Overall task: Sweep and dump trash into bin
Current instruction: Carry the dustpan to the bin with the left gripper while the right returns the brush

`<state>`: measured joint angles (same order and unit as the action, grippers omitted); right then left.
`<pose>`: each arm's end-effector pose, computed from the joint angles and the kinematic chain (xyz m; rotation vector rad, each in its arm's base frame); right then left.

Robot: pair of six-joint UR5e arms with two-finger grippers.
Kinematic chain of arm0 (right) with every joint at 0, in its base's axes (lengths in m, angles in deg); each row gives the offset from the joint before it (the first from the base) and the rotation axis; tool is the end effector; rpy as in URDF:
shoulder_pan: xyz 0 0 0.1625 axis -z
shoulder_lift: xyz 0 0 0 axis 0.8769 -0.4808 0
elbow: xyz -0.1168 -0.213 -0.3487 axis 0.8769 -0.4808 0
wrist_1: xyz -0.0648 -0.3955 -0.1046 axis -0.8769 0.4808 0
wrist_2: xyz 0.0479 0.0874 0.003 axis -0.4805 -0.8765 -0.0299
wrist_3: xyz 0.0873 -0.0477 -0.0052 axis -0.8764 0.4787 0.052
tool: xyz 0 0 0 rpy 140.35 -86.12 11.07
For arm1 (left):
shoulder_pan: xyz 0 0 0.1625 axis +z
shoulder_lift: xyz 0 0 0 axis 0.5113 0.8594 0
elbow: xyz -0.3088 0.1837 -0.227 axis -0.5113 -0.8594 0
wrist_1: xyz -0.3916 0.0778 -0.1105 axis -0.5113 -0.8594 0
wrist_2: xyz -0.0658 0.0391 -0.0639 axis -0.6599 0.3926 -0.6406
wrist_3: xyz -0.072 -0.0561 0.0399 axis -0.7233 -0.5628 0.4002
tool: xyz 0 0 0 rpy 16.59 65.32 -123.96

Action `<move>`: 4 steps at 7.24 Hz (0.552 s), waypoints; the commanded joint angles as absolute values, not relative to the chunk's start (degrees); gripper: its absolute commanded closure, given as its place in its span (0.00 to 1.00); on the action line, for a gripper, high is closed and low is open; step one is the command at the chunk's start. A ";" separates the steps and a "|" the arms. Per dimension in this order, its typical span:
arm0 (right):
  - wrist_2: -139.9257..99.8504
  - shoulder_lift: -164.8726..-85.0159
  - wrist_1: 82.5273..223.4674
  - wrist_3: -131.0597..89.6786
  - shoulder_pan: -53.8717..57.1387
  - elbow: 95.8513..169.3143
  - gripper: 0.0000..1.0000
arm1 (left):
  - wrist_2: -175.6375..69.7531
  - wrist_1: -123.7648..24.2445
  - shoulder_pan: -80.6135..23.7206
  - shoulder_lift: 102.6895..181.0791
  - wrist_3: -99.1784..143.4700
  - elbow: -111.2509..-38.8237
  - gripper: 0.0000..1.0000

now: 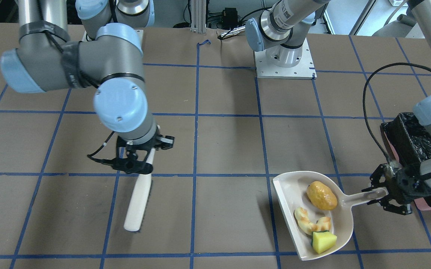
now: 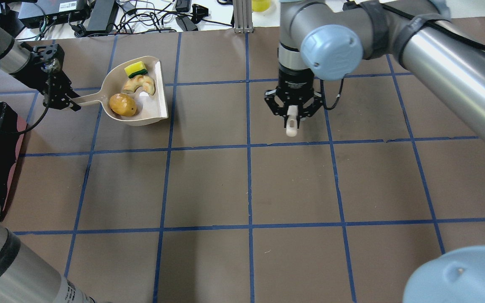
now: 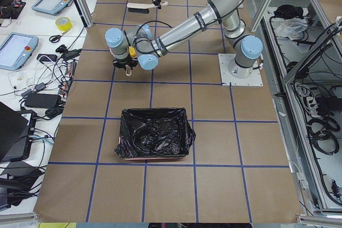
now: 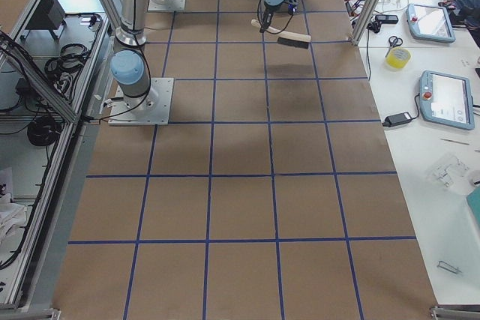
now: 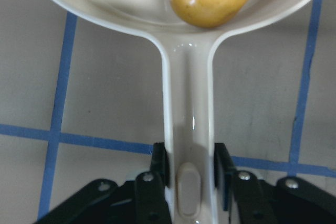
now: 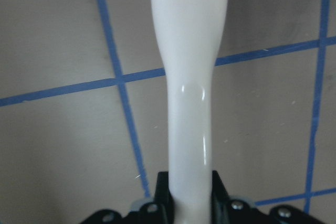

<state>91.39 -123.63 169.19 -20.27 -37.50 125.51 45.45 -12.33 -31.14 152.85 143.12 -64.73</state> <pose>0.2262 -0.5741 0.3197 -0.2026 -3.0834 -0.3906 0.1747 -0.6583 0.2736 -1.7950 -2.2576 0.2076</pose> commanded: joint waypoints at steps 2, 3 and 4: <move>95.88 -129.04 177.03 0.50 -20.44 137.91 1.00 | 46.11 -27.47 -23.94 150.51 147.24 -56.35 1.00; 95.88 -129.92 180.02 7.43 -16.04 140.29 1.00 | 46.37 -32.40 -20.87 150.68 147.88 -53.88 1.00; 96.84 -130.54 182.05 10.89 -12.77 142.14 1.00 | 46.37 -33.05 -17.80 150.68 149.97 -53.42 1.00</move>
<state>95.98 -129.55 179.01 4.83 -17.68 139.33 46.21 -30.11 -21.41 150.72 147.87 -55.13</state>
